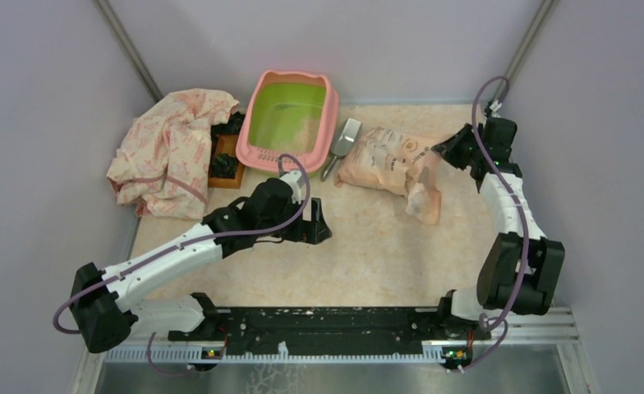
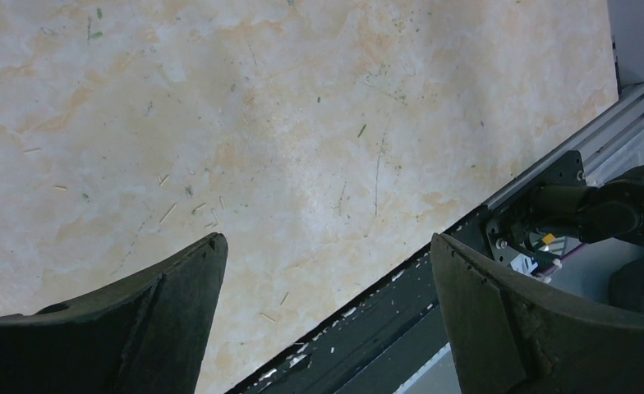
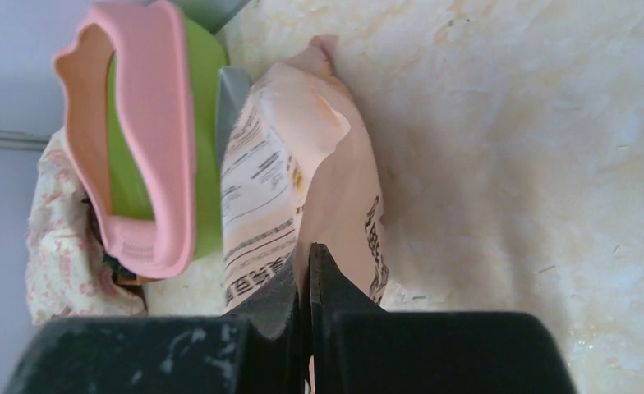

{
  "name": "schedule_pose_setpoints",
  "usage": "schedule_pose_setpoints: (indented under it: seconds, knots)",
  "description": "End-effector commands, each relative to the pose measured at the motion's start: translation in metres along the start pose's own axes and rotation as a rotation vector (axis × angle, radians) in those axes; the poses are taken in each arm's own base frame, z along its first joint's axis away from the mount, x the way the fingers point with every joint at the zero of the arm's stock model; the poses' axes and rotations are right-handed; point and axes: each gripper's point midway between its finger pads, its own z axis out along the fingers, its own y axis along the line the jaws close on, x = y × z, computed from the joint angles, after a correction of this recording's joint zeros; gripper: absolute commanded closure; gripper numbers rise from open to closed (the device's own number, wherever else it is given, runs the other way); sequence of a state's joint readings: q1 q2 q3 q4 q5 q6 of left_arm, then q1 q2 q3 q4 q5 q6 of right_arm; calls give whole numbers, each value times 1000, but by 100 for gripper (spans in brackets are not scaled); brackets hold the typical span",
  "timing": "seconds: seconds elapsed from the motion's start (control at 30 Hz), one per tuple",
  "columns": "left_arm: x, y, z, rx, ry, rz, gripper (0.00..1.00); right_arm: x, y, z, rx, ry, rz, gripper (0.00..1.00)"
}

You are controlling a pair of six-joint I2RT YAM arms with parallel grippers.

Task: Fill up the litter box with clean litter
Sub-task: Adjust the cat litter bag at the center of the board.

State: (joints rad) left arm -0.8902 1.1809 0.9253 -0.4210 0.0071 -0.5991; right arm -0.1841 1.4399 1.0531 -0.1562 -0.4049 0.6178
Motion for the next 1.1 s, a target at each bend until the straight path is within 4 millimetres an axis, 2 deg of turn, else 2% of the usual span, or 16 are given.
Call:
schedule_pose_setpoints:
  seconds: [0.0, 0.13, 0.23, 0.33, 0.6, 0.73, 0.77, 0.8, 0.9, 1.0, 1.07]
  knots:
    - [0, -7, -5, 21, -48, -8, 1, -27, 72, -53, -170, -52, -98, 100]
    - [7, -9, -3, 27, -53, -18, 1, -15, 95, -82, -210, -35, -138, 100]
    - [9, -10, 1, 29, -65, -26, 1, 1, 102, -97, -205, -25, -175, 100]
    - [5, -16, 7, 40, -76, -24, 1, 15, 91, -101, -160, -9, -194, 100]
    - [-3, -45, 24, 91, -74, 6, 1, 47, 43, -92, -37, 20, -168, 100]
    - [2, -55, 48, 80, -38, 34, 1, 55, 26, -92, 27, 27, -166, 100]
    - [2, -57, 53, 77, -33, 36, 1, 56, 22, -92, 43, 31, -165, 93]
    - [2, -59, 59, 70, -28, 31, 1, 57, 18, -92, 53, 34, -158, 78]
    - [-6, -65, 69, 61, -50, 2, 1, 61, 11, -97, 70, 20, -114, 50]
    - [-19, -72, 70, 73, -102, -43, 1, 63, 9, -106, 77, 14, -52, 39]
    - [-25, -81, 72, 100, -116, -71, 1, 71, 2, -108, 116, 40, 1, 38]
